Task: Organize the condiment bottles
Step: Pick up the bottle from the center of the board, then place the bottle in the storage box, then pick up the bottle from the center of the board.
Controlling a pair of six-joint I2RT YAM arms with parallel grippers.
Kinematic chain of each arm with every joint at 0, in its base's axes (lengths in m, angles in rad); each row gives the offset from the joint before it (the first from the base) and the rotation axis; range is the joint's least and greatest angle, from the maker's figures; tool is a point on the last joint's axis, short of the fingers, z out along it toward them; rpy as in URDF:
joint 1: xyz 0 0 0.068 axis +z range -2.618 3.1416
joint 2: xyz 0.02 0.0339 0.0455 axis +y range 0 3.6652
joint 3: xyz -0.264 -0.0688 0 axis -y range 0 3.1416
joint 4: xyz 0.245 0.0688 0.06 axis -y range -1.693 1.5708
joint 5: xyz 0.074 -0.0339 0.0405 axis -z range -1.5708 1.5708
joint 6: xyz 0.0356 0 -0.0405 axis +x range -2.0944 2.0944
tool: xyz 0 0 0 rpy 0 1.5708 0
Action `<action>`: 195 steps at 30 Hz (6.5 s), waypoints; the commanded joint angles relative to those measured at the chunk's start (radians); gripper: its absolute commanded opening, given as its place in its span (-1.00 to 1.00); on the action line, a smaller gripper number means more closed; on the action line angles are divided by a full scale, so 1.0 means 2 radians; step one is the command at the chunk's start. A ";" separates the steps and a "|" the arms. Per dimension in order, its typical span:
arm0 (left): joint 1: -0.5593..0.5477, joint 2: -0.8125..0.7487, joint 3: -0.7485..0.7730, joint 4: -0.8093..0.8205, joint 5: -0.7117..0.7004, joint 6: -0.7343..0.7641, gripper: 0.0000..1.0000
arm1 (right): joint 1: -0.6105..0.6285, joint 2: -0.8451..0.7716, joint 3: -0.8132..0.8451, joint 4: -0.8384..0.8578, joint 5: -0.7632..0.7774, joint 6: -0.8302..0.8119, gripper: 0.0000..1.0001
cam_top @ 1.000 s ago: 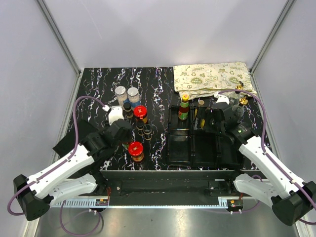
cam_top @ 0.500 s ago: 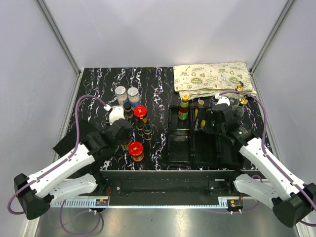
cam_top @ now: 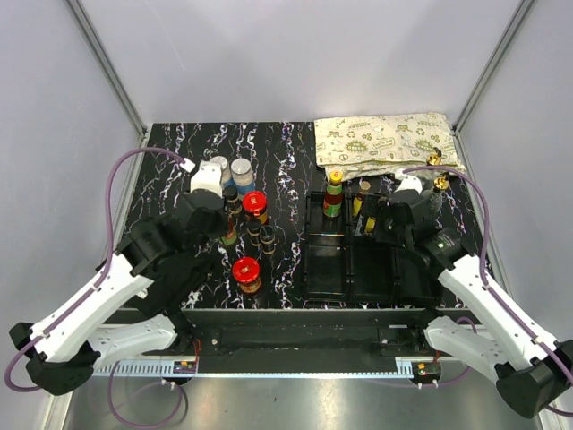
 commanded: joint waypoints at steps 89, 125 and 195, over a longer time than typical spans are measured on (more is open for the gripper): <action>-0.041 0.422 0.153 0.334 0.154 0.094 0.69 | -0.002 -0.099 -0.030 -0.022 0.096 0.068 0.99; 0.009 0.079 -0.013 0.263 -0.003 0.036 0.98 | -0.002 -0.095 -0.036 -0.053 0.108 0.081 1.00; 0.004 0.215 -0.129 0.290 0.088 -0.189 0.22 | -0.001 -0.082 -0.057 -0.022 0.107 0.030 0.99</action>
